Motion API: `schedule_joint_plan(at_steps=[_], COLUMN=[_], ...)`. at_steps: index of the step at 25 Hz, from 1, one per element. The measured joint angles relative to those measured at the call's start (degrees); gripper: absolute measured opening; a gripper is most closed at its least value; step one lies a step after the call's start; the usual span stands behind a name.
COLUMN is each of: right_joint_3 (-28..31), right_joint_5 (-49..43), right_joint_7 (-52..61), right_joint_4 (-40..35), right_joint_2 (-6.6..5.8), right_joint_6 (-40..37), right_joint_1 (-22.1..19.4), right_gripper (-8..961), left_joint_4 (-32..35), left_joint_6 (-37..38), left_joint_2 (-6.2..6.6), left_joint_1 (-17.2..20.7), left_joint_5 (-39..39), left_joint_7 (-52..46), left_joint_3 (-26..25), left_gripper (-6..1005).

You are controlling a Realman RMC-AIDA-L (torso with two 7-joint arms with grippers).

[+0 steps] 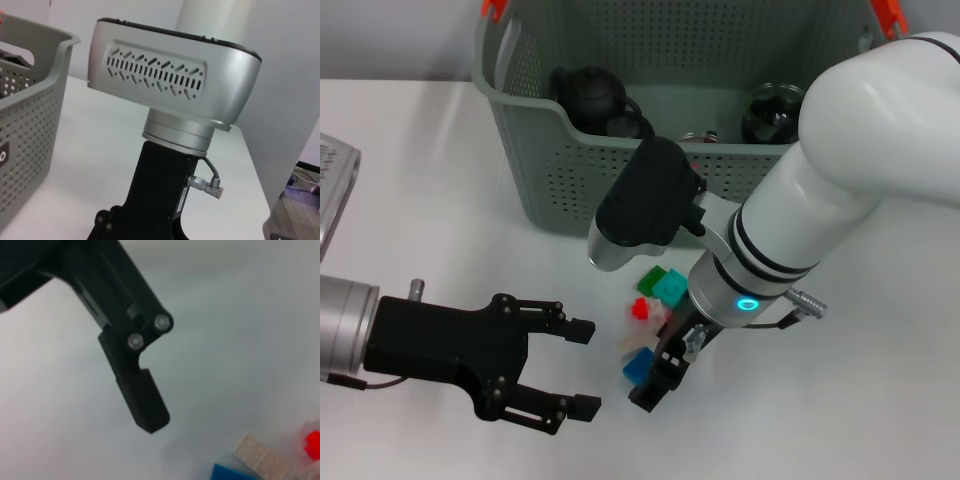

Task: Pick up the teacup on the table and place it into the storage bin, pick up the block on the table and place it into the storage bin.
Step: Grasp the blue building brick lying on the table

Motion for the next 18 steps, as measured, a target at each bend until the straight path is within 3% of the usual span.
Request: schedule_joint_plan(at_steps=[16, 18], right_joint_3=[-1.8, -2.0], right_joint_5=[0.2, 0.3], right_joint_7=[0.7, 1.1], right_joint_4=[0.0, -0.1], right_joint_2=[0.25, 0.26], right_joint_6=[0.6, 0.7], right_joint_1=[0.0, 0.0], right_gripper=[815, 703], left_joint_4=[0.0, 0.0], left_joint_6=[0.0, 0.0], left_joint_2=[-0.18, -0.18], left_joint_1=[0.0, 0.0], left_joint_5=[0.0, 0.0], left_joint_7=[0.0, 0.0], left_joint_3=[0.0, 0.0], left_gripper=[848, 848])
